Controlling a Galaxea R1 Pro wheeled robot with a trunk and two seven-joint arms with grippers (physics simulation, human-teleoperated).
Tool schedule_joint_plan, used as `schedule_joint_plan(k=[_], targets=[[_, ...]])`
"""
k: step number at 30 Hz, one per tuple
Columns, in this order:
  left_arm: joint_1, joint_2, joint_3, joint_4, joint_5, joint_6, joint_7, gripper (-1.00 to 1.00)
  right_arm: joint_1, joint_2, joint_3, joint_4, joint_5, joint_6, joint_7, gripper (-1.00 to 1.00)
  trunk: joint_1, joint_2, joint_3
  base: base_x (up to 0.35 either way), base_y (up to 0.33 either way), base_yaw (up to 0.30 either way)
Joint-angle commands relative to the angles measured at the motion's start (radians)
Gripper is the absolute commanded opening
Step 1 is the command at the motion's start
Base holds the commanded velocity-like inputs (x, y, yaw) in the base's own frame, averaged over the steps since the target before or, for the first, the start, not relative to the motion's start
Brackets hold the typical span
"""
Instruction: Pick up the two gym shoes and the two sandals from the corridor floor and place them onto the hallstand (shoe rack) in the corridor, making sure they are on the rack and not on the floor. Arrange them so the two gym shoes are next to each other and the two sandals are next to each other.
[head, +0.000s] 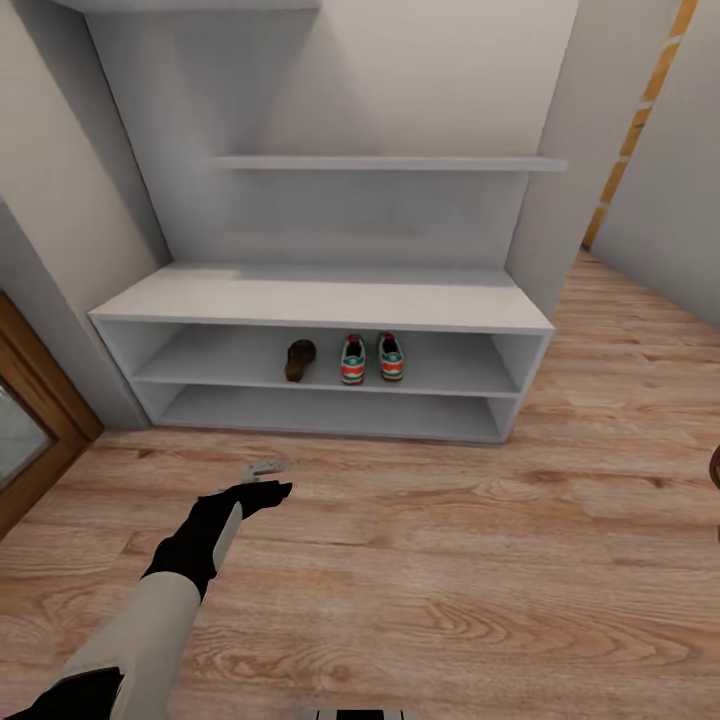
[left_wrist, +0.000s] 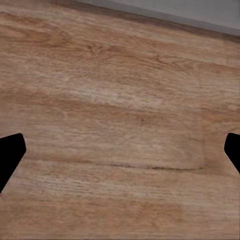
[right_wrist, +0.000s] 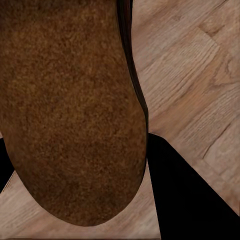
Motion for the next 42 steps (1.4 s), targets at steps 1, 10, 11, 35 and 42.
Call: schedule_joint_plan(k=[1, 10, 11, 35, 42], targets=[[0.000, -0.001, 0.008, -0.001, -0.008, 0.005, -0.009, 1.00, -0.001, 0.000, -0.001, -0.001, 0.007, 0.005, 0.008, -1.00, 0.000, 0.000, -0.001, 0.096, 0.331, 0.000], [0.000, -0.001, 0.006, -0.001, -0.007, 0.006, -0.010, 1.00, -0.001, -0.001, -0.001, -0.001, 0.007, 0.005, 0.008, -1.00, 0.000, 0.000, -0.001, 0.043, 0.343, 0.000], [0.000, -0.001, 0.006, -0.001, -0.007, 0.006, -0.010, 1.00, -0.001, 0.000, -0.001, -0.001, 0.007, 0.005, 0.008, -1.00, 0.000, 0.000, -0.001, 0.003, 0.347, 0.000], [0.000, -0.001, 0.006, -0.001, -0.007, 0.006, -0.011, 1.00, -0.001, -0.001, -0.001, -0.001, 0.007, 0.005, 0.008, -1.00, 0.000, 0.000, -0.001, 0.000, 0.348, 0.000], [0.000, -0.001, 0.006, -0.001, -0.007, 0.006, -0.011, 1.00, -0.001, -0.001, -0.001, -0.001, 0.007, 0.005, 0.008, -1.00, 0.000, 0.000, -0.001, 0.000, 0.349, 0.000]])
